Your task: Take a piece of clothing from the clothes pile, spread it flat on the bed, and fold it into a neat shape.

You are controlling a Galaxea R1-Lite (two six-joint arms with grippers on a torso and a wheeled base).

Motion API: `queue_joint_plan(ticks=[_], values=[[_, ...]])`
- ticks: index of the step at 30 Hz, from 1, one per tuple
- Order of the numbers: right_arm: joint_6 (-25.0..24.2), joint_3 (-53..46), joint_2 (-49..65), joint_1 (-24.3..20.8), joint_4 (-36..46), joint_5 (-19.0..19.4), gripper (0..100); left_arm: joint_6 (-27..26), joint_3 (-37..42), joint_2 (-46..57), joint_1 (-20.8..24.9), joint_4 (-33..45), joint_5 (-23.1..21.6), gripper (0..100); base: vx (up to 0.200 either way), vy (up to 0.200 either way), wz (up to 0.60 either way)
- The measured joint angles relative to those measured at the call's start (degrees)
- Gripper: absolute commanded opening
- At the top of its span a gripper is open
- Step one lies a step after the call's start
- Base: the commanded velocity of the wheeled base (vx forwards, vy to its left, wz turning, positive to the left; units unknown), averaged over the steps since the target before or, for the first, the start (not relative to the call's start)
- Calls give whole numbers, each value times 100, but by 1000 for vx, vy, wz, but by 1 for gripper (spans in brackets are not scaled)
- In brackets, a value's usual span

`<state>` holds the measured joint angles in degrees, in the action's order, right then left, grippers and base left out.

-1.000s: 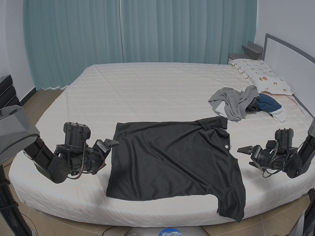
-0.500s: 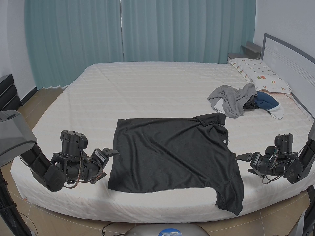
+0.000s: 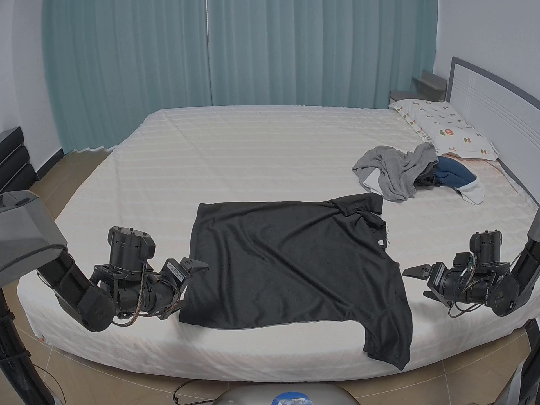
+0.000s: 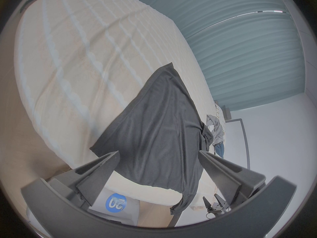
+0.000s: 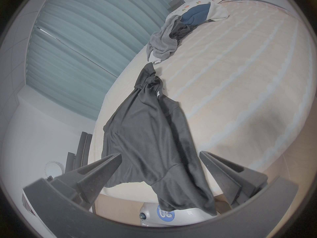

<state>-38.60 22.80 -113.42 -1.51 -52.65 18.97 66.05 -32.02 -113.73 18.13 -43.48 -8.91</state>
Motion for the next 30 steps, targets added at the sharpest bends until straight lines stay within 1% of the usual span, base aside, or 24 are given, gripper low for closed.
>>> queue_joint_plan(ticks=[5, 10, 13, 19, 27, 30], values=[[-2, -59, 16, -121, -1, -9, 100, -94, 17, -9, 6, 54, 87, 100, 0, 0, 0], [6, -128, 63, -218, -6, -11, 100, -510, 267, -2, 11, 73, 224, 100, 0, 0, 0], [1, -163, 101, -282, -4, -6, 100, -617, 479, -20, -16, 71, 361, 100, 0, 0, 0], [-5, -224, 133, -344, 7, -4, 100, -641, 756, -174, 20, 35, 774, 100, 0, 0, 0], [0, -274, 127, -394, 2, -1, 100, -649, 833, -510, 12, 13, 858, 100, 0, 0, 0], [0, -290, 132, -394, -1, -1, 100, -627, 739, -628, 2, -138, 878, 100, 0, 0, 0]])
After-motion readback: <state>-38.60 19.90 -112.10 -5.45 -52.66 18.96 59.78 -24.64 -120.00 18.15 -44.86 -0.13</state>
